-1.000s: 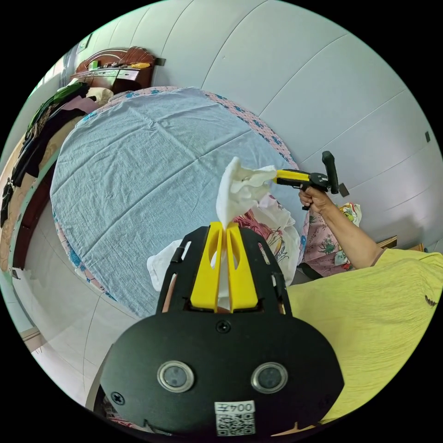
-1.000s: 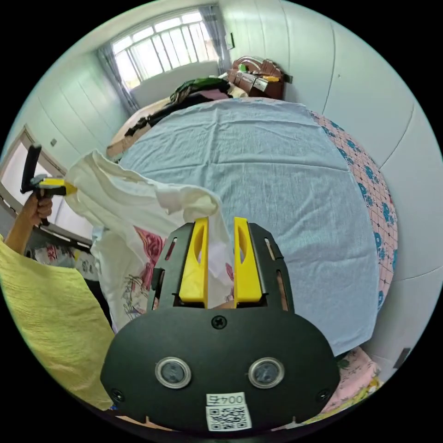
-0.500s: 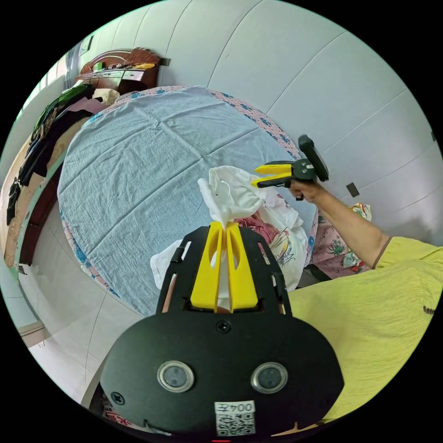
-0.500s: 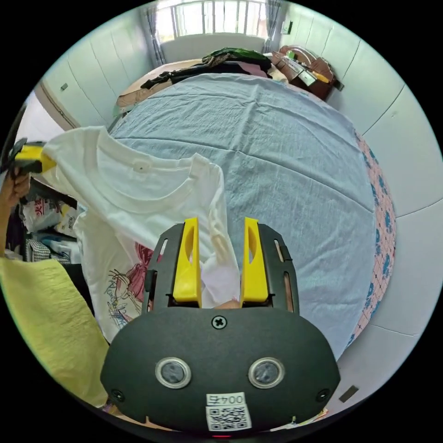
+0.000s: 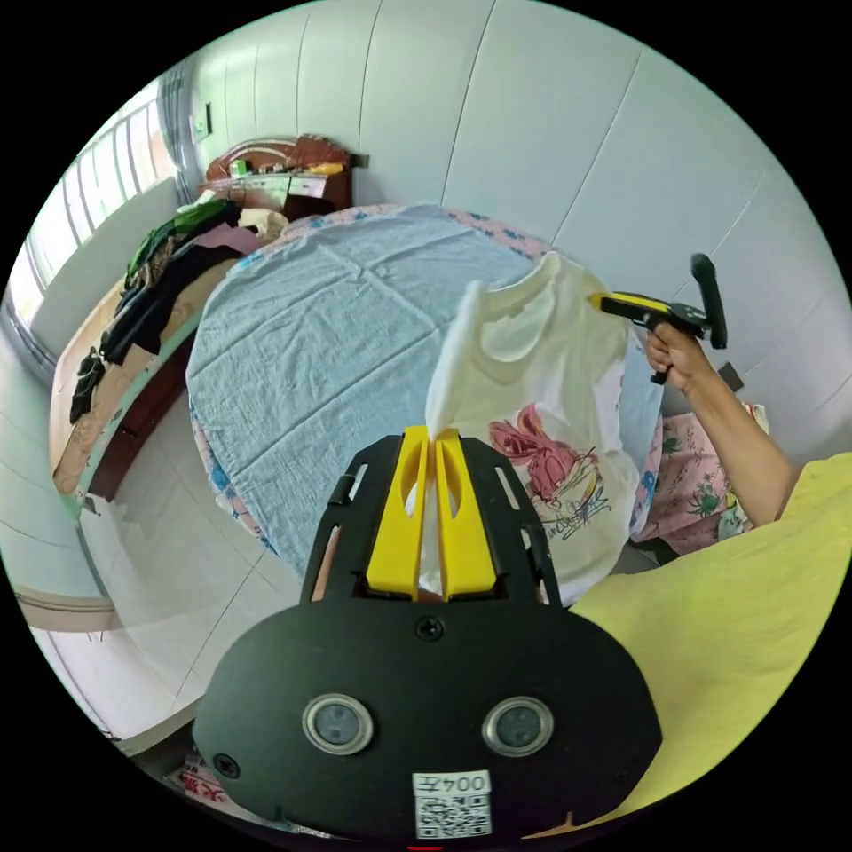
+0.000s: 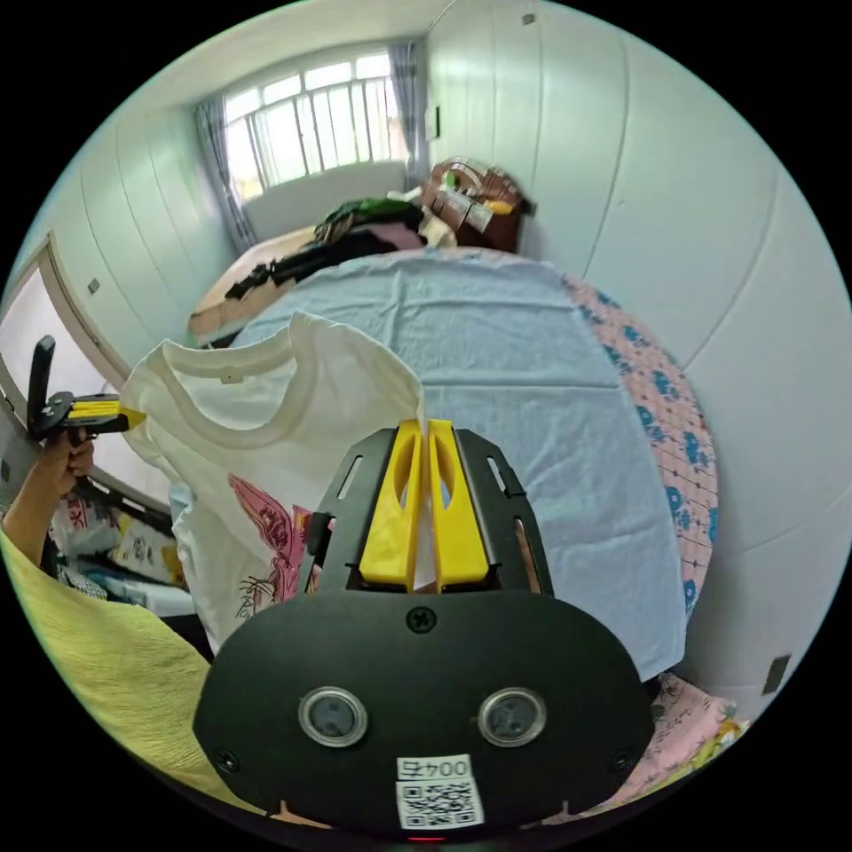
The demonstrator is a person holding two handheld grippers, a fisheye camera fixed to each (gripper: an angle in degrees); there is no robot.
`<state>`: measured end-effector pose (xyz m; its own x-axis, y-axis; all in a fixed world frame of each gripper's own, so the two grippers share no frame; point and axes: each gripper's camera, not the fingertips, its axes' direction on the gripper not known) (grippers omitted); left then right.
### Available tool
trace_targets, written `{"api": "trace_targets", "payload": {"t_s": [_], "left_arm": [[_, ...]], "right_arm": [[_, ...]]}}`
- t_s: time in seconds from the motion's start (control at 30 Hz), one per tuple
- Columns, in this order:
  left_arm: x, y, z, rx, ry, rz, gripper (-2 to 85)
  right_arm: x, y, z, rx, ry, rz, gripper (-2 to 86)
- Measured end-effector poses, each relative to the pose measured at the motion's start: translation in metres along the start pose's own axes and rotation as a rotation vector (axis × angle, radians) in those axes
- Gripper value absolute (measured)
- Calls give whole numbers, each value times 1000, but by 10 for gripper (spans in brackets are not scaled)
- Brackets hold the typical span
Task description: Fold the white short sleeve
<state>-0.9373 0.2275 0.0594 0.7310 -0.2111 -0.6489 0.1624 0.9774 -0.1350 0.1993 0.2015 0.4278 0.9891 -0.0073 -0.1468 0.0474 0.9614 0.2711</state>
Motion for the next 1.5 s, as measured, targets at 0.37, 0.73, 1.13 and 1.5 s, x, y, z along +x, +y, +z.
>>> {"api": "trace_targets", "payload": {"t_s": [0.37, 0.73, 1.13, 1.5], "left_arm": [[28, 76, -277, 626, 23, 234, 6], [23, 178, -460, 1010, 86, 312, 4], [22, 236, -508, 1133, 83, 349, 5], [32, 134, -447, 982, 98, 471, 5]], "right_arm": [[-123, 102, -309, 513, 263, -75, -7], [-293, 152, -478, 735, 602, -217, -8], [-391, 182, -546, 775, 698, -304, -8], [-340, 134, -543, 600, 534, -346, 12]]}}
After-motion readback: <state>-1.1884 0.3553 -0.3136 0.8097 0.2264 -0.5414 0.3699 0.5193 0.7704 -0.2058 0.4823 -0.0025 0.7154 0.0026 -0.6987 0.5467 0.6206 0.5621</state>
